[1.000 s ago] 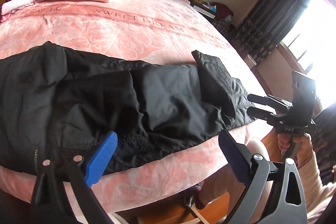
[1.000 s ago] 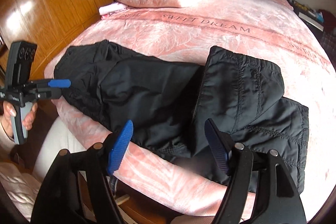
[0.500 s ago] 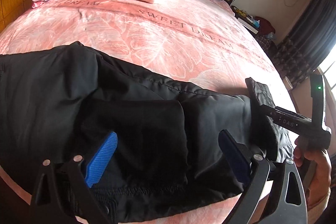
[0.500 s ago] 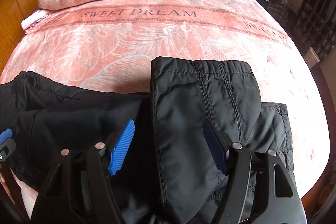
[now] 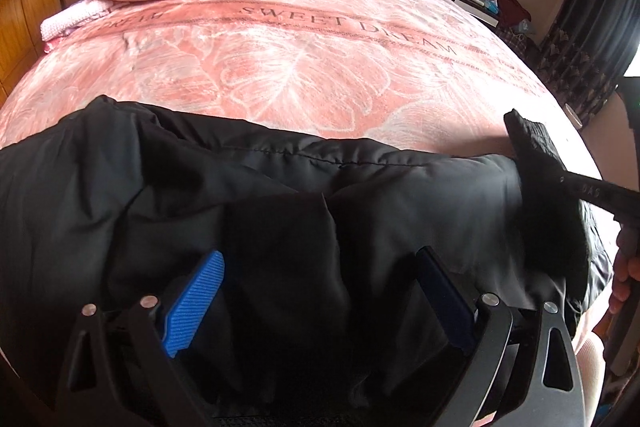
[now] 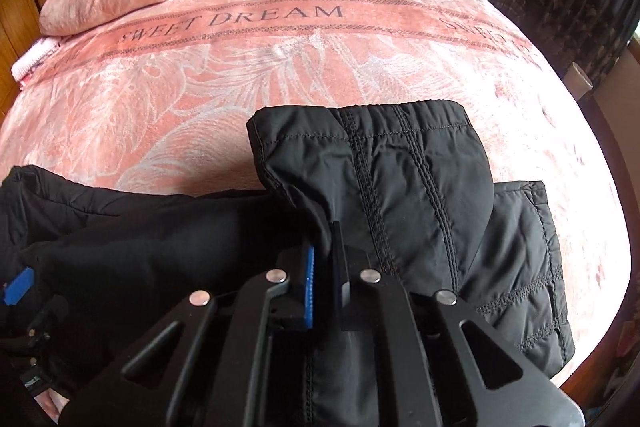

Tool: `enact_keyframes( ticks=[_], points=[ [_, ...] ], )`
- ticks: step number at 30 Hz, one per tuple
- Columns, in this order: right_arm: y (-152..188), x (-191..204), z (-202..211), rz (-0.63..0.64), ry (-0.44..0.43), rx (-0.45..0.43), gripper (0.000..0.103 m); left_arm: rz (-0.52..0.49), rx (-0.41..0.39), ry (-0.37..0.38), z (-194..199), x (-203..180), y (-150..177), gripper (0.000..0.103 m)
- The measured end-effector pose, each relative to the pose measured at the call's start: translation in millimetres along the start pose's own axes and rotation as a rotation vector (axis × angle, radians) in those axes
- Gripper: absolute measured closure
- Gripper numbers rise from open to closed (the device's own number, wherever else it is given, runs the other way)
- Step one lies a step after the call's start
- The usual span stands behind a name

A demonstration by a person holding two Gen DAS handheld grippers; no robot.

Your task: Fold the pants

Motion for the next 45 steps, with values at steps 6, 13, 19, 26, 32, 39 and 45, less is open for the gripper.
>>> enact_keyframes(
  ticks=[6,13,19,26,32,39,45],
  points=[
    [16.7,-43.5,72.9,-0.162,-0.085,-0.181,0.098,0.005,-0.009,-0.008,2.3,-2.3,5.6,0.007],
    [90.0,-121.1,106.7,-0.325,-0.03,-0.173,0.084,0.009,-0.014,-0.021,5.1,-5.8,12.0,0.006],
    [130.0,-160.2,101.7,-0.419,-0.08,-0.144,0.053,0.011,-0.01,-0.015,12.2,-13.5,17.5,0.006],
    [125.8,-200.1,111.1,-0.578,-0.197,-0.224,0.046,0.022,0.014,0.02,24.4,-14.6,27.6,0.006],
    [127.4,-212.0,109.2,-0.562,-0.177,-0.182,0.092,0.028,0.026,0.023,26.2,-13.7,33.8,0.006],
    [146.1,-204.4,89.3,-0.496,-0.105,-0.05,0.093,0.023,0.038,0.002,19.8,-4.3,38.6,0.006],
    [139.2,-195.6,106.1,-0.423,-0.082,-0.058,0.075,0.054,0.037,0.013,20.3,6.7,40.6,0.006]
  ],
)
Point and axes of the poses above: each gripper's, at about its wrist camera, not at the fingertips, and z roughly against the way its jaws point, x to its left, y to its underside, the point moved 5 cm from there along -z, roughly the way its jaws point, and after that the axes turned 14 degrees about -y, right-handed, at the moved point
